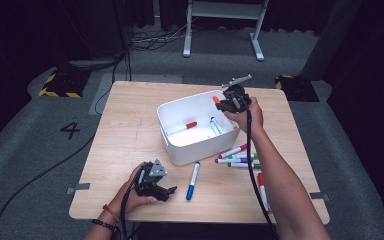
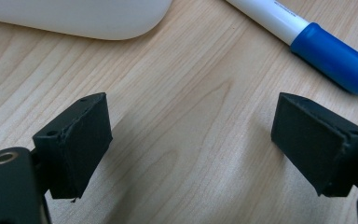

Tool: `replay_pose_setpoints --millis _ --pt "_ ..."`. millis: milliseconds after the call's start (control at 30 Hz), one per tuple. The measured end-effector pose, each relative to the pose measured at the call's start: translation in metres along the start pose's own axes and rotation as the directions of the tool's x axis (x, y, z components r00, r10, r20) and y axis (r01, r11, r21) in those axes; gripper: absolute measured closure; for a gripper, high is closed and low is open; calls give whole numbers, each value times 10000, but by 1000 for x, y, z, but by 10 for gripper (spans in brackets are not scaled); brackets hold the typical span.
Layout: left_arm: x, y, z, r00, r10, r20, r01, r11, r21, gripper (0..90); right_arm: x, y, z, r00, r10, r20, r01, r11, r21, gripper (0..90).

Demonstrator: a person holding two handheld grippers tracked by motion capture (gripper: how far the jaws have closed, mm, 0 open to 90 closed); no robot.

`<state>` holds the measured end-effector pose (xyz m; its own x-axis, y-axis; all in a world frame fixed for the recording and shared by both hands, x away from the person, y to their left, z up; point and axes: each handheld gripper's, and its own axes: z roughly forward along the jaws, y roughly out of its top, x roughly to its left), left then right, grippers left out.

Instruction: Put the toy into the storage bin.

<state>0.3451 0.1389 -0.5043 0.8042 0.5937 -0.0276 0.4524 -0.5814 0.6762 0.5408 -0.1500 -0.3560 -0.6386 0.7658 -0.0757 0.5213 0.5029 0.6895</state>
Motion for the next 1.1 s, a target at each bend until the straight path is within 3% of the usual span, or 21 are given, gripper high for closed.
replay_pose_setpoints --millis 367,567,900,933,1100 --pt "0 0 0 10000 15 -2 -15 10000 14 123 -1 -7 8 9997 -192 149 181 9972 732 746" --pt "0 0 0 10000 11 -2 -11 10000 10 123 6 -8 9 9978 -585 -310 616 9917 1128 745" --pt "0 0 0 10000 13 1 -13 10000 11 123 26 -7 7 9891 -1058 -1023 1167 9873 1082 744" --pt "0 0 0 10000 17 -1 -17 10000 15 123 31 -6 9 9878 -1044 -1157 1168 9875 1061 701" --pt "0 0 0 10000 16 -1 -16 10000 10 123 35 -6 8 9884 -1166 -974 1259 9874 955 646"
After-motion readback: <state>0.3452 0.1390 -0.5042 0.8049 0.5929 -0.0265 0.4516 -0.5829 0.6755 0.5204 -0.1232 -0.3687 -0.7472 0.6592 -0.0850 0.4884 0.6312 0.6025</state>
